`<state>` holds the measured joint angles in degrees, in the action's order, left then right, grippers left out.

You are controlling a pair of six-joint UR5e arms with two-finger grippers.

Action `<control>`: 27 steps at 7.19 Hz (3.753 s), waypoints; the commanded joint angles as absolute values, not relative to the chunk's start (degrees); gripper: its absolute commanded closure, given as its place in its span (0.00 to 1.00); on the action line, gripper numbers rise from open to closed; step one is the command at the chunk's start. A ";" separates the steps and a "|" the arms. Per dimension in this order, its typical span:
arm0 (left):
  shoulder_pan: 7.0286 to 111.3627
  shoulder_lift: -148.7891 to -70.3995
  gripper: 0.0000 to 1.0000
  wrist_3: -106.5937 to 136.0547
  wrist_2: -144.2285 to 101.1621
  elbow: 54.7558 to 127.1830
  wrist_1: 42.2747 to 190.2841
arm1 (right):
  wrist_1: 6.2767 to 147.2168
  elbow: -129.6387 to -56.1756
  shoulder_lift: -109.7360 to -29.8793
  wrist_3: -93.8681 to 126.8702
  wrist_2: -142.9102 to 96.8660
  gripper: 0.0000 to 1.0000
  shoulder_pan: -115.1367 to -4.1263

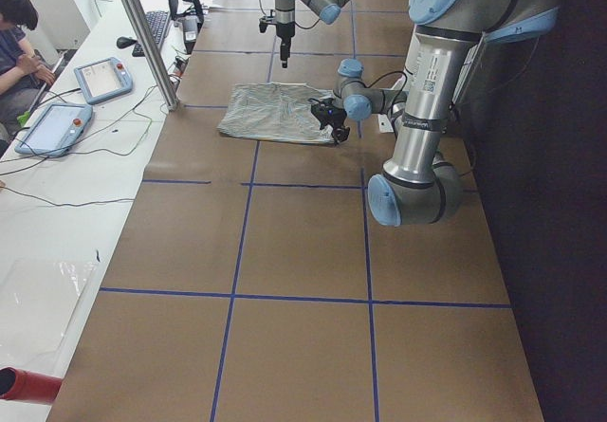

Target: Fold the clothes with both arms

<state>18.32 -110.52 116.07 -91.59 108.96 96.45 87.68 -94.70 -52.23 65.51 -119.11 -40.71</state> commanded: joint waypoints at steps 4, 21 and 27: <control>17.93 -111.88 0.20 116.02 -91.67 106.96 96.42 | 87.45 -94.66 -52.21 65.74 -119.09 0.00 -40.60; 17.40 -111.09 1.00 111.53 -92.02 114.52 92.55 | 88.32 -108.64 -60.47 118.96 -94.96 0.00 -16.46; 17.23 -111.01 1.00 111.45 -92.11 114.70 92.55 | 91.84 -97.74 -52.48 125.68 -94.22 0.00 -16.08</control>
<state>17.23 -111.10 111.45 -92.11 114.64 92.55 90.95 -99.64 -54.22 124.78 -94.17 -15.96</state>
